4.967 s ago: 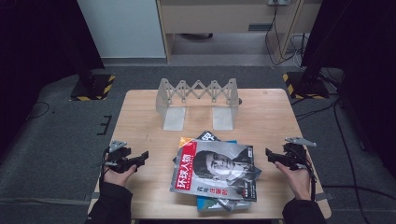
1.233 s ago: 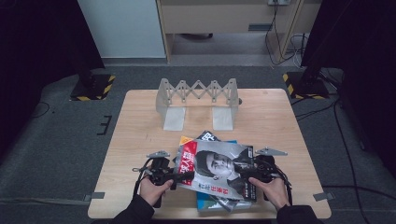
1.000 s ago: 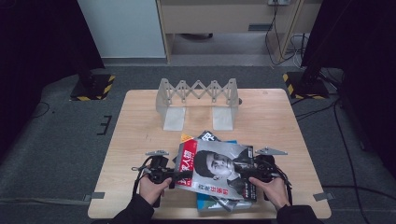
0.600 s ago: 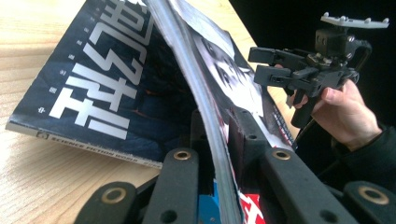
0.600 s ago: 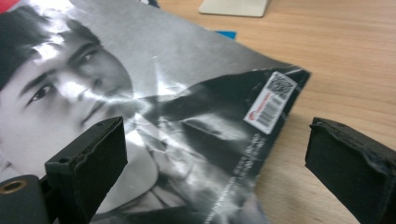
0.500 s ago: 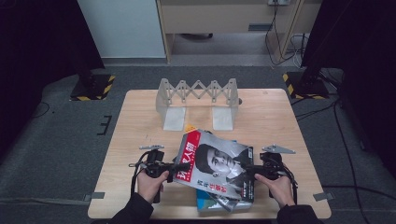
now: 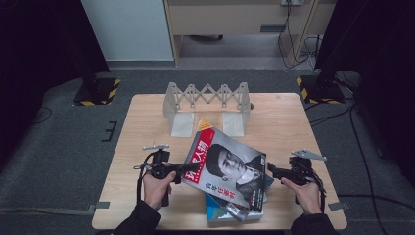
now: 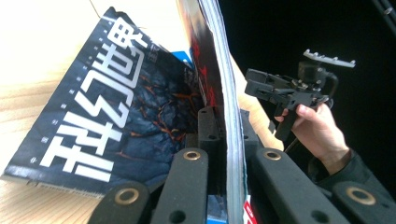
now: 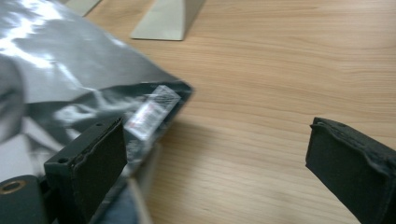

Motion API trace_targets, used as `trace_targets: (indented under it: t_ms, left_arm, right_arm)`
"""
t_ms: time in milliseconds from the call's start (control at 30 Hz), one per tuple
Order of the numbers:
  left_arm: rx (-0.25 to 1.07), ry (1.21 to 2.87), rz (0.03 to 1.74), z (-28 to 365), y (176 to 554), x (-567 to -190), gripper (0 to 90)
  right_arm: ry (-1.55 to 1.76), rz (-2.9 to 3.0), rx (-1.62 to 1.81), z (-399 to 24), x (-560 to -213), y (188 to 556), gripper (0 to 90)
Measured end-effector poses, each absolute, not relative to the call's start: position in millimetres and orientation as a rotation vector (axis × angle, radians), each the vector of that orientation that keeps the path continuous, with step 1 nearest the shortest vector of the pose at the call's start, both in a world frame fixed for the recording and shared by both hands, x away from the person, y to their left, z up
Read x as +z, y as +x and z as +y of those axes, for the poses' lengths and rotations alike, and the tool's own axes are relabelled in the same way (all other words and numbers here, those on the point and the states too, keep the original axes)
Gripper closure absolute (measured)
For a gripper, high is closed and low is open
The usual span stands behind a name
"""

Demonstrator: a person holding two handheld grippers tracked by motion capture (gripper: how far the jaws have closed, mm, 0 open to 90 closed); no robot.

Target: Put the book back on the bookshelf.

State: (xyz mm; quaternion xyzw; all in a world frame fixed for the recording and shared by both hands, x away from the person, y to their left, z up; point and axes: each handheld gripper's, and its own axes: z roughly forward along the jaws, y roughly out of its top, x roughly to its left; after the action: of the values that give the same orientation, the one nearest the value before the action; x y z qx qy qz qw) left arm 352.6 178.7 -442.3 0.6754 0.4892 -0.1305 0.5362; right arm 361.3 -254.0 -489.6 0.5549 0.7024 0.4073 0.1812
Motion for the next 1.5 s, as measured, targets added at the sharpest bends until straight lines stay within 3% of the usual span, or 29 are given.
trace_targets:
  t_ms: [233, 600, 1500]
  left_arm:
    - [-0.351, 1.56, 1.163, 176.0, 356.6, -435.4, 85.9]
    - [-0.424, 1.471, 1.115, 162.5, 360.2, -420.5, 86.0]
    - [-0.397, 1.402, 1.039, 167.0, 362.2, -389.6, 85.9]
  right_arm:
    - [1.591, 1.94, 1.055, -279.6, -494.0, 364.3, 5.5]
    - [1.569, 2.034, 0.877, -285.9, -508.7, 366.9, 6.3]
    - [1.539, 2.125, 0.788, -291.9, -532.6, 370.9, 2.7]
